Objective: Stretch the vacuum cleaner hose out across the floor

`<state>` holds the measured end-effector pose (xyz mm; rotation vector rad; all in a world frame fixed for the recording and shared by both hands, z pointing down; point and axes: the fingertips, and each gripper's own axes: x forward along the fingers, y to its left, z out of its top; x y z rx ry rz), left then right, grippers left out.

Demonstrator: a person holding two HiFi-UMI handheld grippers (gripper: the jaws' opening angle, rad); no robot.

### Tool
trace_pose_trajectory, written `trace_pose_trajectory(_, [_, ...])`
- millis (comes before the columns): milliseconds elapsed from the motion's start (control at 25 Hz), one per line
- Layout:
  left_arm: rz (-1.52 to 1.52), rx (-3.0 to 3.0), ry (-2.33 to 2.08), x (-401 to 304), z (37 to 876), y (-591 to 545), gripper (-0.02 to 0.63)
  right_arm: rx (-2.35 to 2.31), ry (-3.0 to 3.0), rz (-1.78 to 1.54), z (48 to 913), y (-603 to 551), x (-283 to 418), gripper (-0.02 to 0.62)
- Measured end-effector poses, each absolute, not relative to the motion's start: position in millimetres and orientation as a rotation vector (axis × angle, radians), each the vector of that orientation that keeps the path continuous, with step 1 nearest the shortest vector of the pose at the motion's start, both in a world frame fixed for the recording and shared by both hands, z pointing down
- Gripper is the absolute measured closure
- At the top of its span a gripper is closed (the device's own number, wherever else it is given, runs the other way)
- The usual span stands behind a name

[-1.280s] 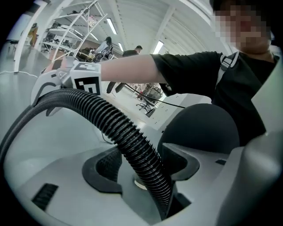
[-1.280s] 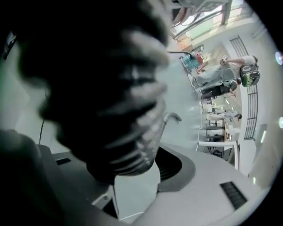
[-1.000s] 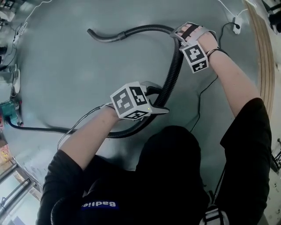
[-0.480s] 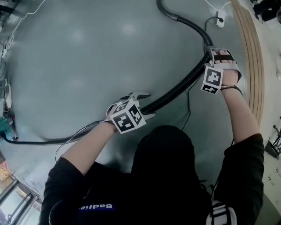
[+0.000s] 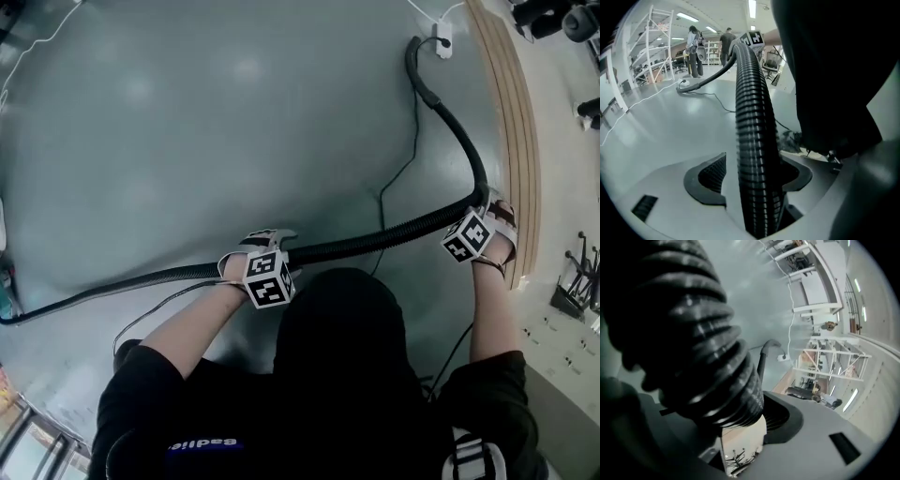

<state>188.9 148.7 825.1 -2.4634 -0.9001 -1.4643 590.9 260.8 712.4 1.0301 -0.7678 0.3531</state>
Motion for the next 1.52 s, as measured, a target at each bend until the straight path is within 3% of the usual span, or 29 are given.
trace_pose_trajectory(160, [-1.595,-2.259,-0.842,140,881,125,0.304,1.048,-0.716,0.502,749,300,595,0.410])
trace_pose_trajectory(480, [-1.766,-2.064,-0.681,86,946,73,0.306,1.061,-0.831,0.475,744,253,556,0.410])
trace_pose_trajectory(520, [-1.772,-2.051,-0.707,85,948,76,0.361,1.053,-0.837,0.467,742,251,557,0.410])
trace_pose_trajectory(560, [-1.777,-2.044,-0.732,84,948,79,0.487,1.037,-0.841,0.455,742,251,559,0.410])
trace_pose_trajectory(600, [-1.783,-2.044,-0.757,83,947,83,0.508,1.008,-0.848,0.441,744,253,563,0.408])
trace_pose_trajectory(760, [-1.747,-2.037,-0.884,88,935,104,0.518,0.760,-0.922,0.418,794,289,593,0.344])
trace_pose_trajectory(960, [-1.762,-1.962,-0.930,73,932,97,0.525,0.505,-0.923,0.488,865,324,675,0.344])
trace_pose_trajectory(1360, [-1.909,-1.973,-0.881,74,927,95,0.520,0.470,-1.062,0.486,912,235,722,0.344])
trace_pose_trajectory(1520, [-1.943,-2.038,-0.859,71,919,101,0.505,1.097,-1.076,0.910,904,221,767,0.344])
